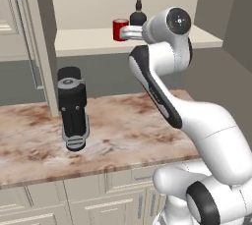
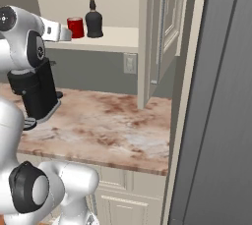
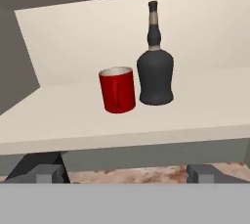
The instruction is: Open the cabinet directly in front. Then move the liquor and the mug to the dining counter with the candle on it.
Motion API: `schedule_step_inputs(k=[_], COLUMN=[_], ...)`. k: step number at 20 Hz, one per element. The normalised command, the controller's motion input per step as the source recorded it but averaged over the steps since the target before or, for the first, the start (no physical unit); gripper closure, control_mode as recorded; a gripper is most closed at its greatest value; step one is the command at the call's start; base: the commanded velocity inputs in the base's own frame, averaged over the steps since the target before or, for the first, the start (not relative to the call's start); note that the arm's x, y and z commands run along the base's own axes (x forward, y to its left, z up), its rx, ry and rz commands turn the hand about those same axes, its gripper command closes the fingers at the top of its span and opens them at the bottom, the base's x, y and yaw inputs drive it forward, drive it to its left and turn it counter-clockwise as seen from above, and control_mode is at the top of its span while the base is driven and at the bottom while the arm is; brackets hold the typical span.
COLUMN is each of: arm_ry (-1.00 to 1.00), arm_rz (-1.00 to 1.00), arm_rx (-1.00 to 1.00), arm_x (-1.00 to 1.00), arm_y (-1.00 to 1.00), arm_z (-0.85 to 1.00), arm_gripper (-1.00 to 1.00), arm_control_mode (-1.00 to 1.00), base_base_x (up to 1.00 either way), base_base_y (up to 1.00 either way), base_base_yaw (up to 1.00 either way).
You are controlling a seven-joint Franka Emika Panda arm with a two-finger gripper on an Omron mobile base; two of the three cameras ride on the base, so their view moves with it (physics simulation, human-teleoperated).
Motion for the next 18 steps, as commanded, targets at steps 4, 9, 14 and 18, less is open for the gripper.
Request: schedule_step_inputs(k=[4,9,14,18], arm_ry=[0.00,0.00,0.04,0.01], arm_rz=[0.00,0.02,0.02,0.00], arm_rx=[0.00,-0.05,-0.06,0.00], arm_x=[0.21,0.29,0.14,0.10], arm_y=[0.00,0.10,0.15,0.01], arm_z=[-0.01,-0.03,0.00,0.00], arm_gripper=[-1.00,-1.00,-1.00,-1.00], arm_control_mode=[-1.00,-1.00,-1.00,-1.00], base_base_x=[0.00,0.00,0.00,0.00], base_base_y=[0.00,0.00,0.00,0.00], base_base_yaw=[0.00,0.00,0.00,0.00])
